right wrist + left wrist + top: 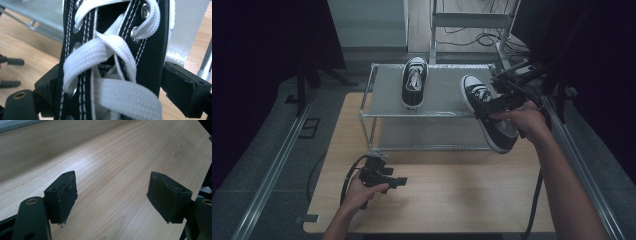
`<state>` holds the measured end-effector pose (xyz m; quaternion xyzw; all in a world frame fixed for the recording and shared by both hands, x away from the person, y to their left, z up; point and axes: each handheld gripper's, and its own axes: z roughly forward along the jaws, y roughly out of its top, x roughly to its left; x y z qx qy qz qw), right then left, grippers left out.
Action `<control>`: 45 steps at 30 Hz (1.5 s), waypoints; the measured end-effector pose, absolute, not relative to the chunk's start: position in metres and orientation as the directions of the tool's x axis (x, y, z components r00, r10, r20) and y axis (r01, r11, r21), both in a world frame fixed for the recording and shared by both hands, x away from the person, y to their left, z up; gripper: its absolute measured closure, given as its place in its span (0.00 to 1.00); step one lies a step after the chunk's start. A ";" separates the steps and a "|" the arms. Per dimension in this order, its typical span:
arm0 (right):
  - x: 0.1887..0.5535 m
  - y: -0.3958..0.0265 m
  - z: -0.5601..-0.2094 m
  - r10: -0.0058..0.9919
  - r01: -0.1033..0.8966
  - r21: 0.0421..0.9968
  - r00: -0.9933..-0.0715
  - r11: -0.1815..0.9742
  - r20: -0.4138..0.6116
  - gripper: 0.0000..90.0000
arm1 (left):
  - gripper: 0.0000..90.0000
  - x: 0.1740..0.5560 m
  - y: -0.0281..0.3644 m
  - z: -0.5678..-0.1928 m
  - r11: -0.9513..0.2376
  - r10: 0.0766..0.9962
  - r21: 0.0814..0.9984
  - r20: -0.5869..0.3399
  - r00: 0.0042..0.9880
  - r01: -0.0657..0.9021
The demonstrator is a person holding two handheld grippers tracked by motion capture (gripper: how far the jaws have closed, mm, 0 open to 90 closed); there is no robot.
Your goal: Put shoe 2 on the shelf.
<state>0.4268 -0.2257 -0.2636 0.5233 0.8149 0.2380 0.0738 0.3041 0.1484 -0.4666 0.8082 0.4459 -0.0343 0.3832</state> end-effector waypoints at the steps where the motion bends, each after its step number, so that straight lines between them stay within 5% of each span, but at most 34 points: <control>1: 0.427 -0.226 -0.264 0.888 0.818 0.465 -0.441 0.339 0.129 0.14 | 0.26 0.304 0.148 -0.467 -0.309 0.694 0.589 -0.397 0.600 0.747; 24: 0.496 -0.157 -0.254 0.958 0.885 0.441 -0.241 0.151 0.155 0.14 | 0.26 0.304 0.154 -0.464 -0.291 0.687 0.597 -0.413 0.597 0.748; 45: 0.532 -0.121 -0.265 0.971 0.903 0.425 -0.156 0.066 0.181 0.14 | 0.26 0.303 0.162 -0.461 -0.276 0.686 0.609 -0.418 0.596 0.744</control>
